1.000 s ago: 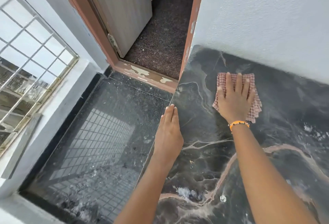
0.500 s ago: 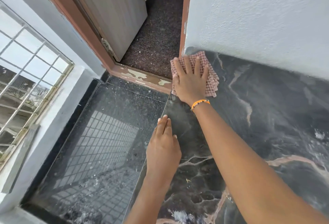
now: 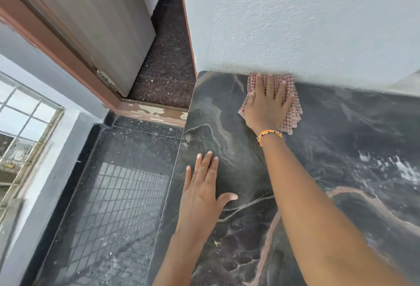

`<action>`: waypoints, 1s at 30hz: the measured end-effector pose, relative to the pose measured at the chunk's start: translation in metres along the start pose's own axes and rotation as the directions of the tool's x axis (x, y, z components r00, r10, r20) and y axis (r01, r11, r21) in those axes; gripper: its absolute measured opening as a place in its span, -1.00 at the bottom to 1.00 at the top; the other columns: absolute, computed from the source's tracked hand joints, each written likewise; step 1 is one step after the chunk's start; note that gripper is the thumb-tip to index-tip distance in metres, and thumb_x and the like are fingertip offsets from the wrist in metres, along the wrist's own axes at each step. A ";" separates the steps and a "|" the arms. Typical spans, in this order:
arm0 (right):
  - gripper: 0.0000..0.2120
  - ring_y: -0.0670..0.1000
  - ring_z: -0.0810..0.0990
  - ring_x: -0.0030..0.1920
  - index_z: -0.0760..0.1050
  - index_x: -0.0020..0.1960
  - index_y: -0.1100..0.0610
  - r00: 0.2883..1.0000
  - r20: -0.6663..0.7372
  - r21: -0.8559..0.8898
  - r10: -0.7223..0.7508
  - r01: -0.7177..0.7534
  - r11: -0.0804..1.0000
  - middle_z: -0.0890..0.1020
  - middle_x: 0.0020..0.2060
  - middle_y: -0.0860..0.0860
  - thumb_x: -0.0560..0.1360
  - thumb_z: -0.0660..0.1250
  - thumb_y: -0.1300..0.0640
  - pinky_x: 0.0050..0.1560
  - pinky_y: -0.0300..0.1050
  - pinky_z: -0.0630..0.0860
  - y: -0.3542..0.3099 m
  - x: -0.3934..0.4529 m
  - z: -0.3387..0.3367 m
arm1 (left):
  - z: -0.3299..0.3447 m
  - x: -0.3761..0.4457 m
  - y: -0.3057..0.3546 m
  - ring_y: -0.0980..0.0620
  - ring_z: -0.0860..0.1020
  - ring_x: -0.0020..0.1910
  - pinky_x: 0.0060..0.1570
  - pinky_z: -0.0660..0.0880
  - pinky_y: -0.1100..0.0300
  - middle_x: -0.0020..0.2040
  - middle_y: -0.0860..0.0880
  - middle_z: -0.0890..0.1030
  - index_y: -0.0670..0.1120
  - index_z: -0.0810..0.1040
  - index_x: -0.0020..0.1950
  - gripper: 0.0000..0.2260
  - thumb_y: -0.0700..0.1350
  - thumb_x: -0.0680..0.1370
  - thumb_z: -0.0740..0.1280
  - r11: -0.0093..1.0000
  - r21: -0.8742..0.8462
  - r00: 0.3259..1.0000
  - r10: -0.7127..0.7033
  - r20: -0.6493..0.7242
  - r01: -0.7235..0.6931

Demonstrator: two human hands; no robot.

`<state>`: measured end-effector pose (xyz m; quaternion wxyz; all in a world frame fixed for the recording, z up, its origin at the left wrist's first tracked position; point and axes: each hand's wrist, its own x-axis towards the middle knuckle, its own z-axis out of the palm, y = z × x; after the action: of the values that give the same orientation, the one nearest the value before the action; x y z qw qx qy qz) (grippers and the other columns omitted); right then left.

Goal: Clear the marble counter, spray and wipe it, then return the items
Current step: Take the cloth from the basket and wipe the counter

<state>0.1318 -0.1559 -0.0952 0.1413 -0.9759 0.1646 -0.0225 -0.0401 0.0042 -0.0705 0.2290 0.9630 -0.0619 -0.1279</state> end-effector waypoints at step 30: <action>-0.50 0.12 0.00 0.53 0.00 0.51 -0.13 0.893 0.203 -0.099 -0.402 0.427 0.899 0.08 0.53 -0.08 0.58 -0.10 -0.12 0.50 0.19 -0.08 0.071 -0.182 -0.019 | 0.006 -0.054 0.021 0.02 -0.03 0.53 0.50 -0.07 0.09 0.54 -0.04 0.11 -0.13 0.09 0.51 -0.45 -0.17 0.57 0.22 0.986 -0.140 0.996 0.092 0.010 -0.090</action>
<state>-0.0637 -0.1655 -0.0970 0.0778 -0.9941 -0.0598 0.0467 -0.0952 -0.0076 -0.0538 0.3010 0.9397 -0.0987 -0.1292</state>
